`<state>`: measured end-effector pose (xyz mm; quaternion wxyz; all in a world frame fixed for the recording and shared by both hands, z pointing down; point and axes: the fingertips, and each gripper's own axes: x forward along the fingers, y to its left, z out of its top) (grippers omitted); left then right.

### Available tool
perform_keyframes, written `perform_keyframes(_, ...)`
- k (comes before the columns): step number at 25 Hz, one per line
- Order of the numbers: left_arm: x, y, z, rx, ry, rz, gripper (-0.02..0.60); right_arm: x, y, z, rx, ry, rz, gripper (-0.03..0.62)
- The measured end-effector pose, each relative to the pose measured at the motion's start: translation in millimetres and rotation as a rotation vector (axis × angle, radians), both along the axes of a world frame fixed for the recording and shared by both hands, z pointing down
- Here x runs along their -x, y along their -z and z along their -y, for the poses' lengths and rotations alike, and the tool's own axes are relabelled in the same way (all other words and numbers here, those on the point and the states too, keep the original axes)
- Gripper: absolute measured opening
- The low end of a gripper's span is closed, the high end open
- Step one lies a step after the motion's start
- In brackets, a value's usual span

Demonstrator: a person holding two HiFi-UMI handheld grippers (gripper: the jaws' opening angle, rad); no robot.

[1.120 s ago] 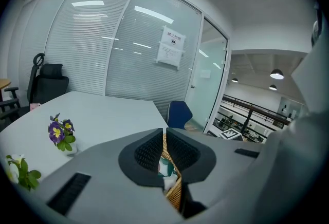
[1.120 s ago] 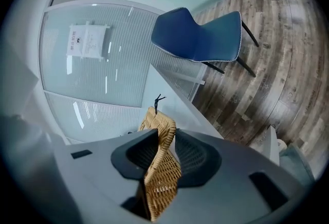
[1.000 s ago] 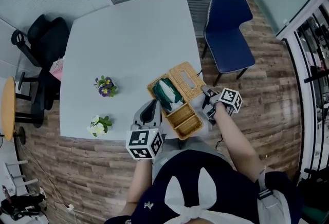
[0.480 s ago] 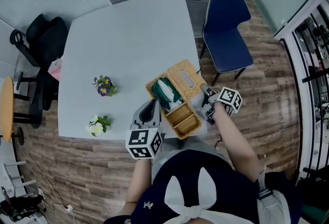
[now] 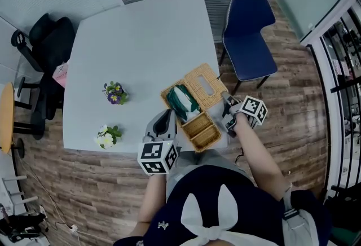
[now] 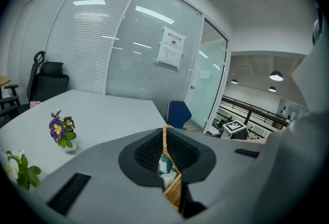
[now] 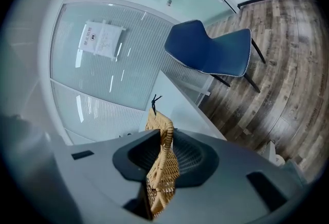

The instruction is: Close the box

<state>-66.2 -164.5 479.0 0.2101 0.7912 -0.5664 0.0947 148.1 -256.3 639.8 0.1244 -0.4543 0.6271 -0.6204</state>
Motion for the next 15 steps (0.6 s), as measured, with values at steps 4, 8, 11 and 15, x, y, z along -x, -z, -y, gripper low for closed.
perform_keyframes(4, 0.6, -0.5, -2.3, 0.003, 0.001, -0.002, 0.035, 0.1, 6.7, -0.8, -0.017, 0.017, -0.019, 0.075)
perform_keyframes(8, 0.0, 1.0, -2.2, 0.0, -0.005, -0.004, 0.035, 0.7, 14.9, -0.5, -0.043, 0.038, -0.054, 0.074)
perform_keyframes(11, -1.0, 0.9, -2.2, 0.001, -0.01, -0.003, 0.035, 2.1, 20.6, -0.5, -0.064, 0.051, -0.073, 0.071)
perform_keyframes(15, -2.0, 1.2, -2.3, 0.0, -0.015, 0.0, 0.035, 4.1, 27.9, -1.7, -0.097, 0.067, -0.094, 0.067)
